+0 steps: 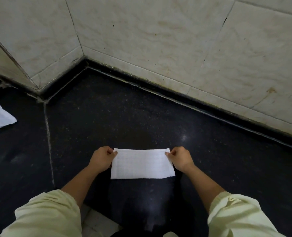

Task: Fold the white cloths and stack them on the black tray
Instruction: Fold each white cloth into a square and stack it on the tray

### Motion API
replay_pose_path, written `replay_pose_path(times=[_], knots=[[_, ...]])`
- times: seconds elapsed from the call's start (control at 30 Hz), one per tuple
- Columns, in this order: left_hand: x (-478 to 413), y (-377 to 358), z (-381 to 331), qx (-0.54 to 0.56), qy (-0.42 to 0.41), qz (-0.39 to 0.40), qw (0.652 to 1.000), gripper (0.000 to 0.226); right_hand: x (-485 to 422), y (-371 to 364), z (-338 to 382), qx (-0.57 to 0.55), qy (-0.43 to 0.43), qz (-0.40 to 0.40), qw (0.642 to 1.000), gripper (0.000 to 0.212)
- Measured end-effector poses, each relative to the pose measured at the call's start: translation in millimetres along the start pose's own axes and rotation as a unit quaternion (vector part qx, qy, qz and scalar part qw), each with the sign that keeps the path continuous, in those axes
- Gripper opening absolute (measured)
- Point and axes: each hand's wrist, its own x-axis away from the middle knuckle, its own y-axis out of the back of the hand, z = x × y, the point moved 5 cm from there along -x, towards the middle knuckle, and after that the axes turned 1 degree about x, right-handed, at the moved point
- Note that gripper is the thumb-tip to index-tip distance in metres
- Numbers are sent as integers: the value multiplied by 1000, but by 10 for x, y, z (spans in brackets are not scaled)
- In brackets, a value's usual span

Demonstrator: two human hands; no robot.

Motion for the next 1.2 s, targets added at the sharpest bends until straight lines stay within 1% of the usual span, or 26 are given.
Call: replay_pose_path(times=[0.1, 0.13, 0.2, 0.27, 0.3, 0.37, 0.43, 0.47, 0.57, 0.63, 0.7, 0.83, 1.0, 1.03, 1.13, 1.2], knots=[[63, -13, -3, -34, -14, -26, 999, 17, 60, 12, 8, 65, 7, -18, 998, 28], [108, -17, -3, -37, -21, -41, 998, 17, 100, 27, 11, 78, 15, -37, 996, 28], [218, -15, 0, -37, -46, -94, 994, 20, 207, 69, 39, 75, 47, -88, 992, 25], [369, -51, 4, -47, -87, -144, 985, 22, 348, 72, 87, 58, 107, -124, 985, 22], [446, -101, 6, -56, -112, -157, 980, 24, 435, 42, 118, 58, 147, -130, 979, 21], [585, -239, 19, -71, -148, -165, 973, 27, 611, -72, 160, 82, 228, -136, 961, 17], [678, -367, 72, -82, -147, -165, 972, 29, 724, -187, 117, 116, 269, -145, 945, 14], [692, -406, 112, -83, -136, -164, 973, 30, 721, -218, 83, 122, 259, -142, 948, 16], [729, -446, 235, -61, -101, -160, 980, 33, 684, -242, -79, 106, 178, -117, 971, 25], [735, -431, 310, -36, -93, -149, 984, 34, 663, -226, -169, 80, 136, -108, 982, 24], [725, -411, 362, -19, -103, -136, 985, 34, 665, -219, -229, 38, 105, -103, 988, 20], [693, -379, 417, 29, -104, -123, 986, 35, 664, -239, -290, -50, 42, -100, 993, 14], [658, -379, 426, 51, -95, -112, 988, 34, 668, -270, -289, -99, -19, -124, 987, 14], [648, -372, 431, 52, -92, -109, 988, 34, 664, -271, -287, -100, -27, -126, 987, 18], [635, -357, 440, 55, -89, -98, 990, 35, 639, -262, -278, -107, -47, -122, 986, 40], [634, -362, 440, 55, -89, -92, 990, 34, 606, -269, -280, -118, -68, -111, 984, 45]])
